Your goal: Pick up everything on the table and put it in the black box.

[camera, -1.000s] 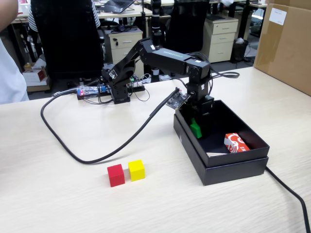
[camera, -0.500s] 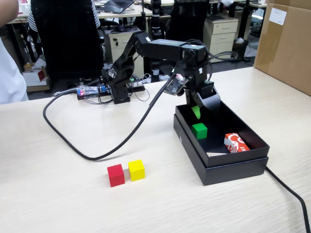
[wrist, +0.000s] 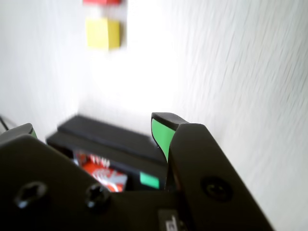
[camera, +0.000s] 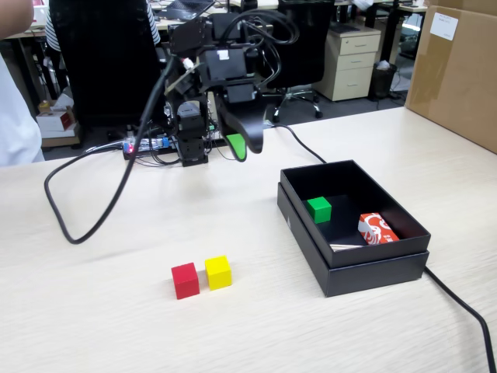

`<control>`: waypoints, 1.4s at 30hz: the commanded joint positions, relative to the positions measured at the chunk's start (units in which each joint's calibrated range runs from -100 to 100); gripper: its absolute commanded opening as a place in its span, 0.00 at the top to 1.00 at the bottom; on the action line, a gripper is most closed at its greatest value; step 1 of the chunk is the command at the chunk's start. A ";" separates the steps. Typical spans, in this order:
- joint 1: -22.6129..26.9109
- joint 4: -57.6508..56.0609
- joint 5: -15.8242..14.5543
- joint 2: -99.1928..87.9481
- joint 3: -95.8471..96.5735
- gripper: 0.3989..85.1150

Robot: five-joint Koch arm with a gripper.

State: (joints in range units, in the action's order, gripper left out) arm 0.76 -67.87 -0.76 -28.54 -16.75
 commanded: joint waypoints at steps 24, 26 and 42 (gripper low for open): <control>-5.76 6.83 2.83 11.50 -2.20 0.44; -5.86 6.83 2.74 17.36 -6.01 0.44; -8.64 6.92 3.66 42.94 -23.96 0.44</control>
State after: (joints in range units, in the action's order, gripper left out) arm -7.35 -63.22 2.08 13.92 -35.10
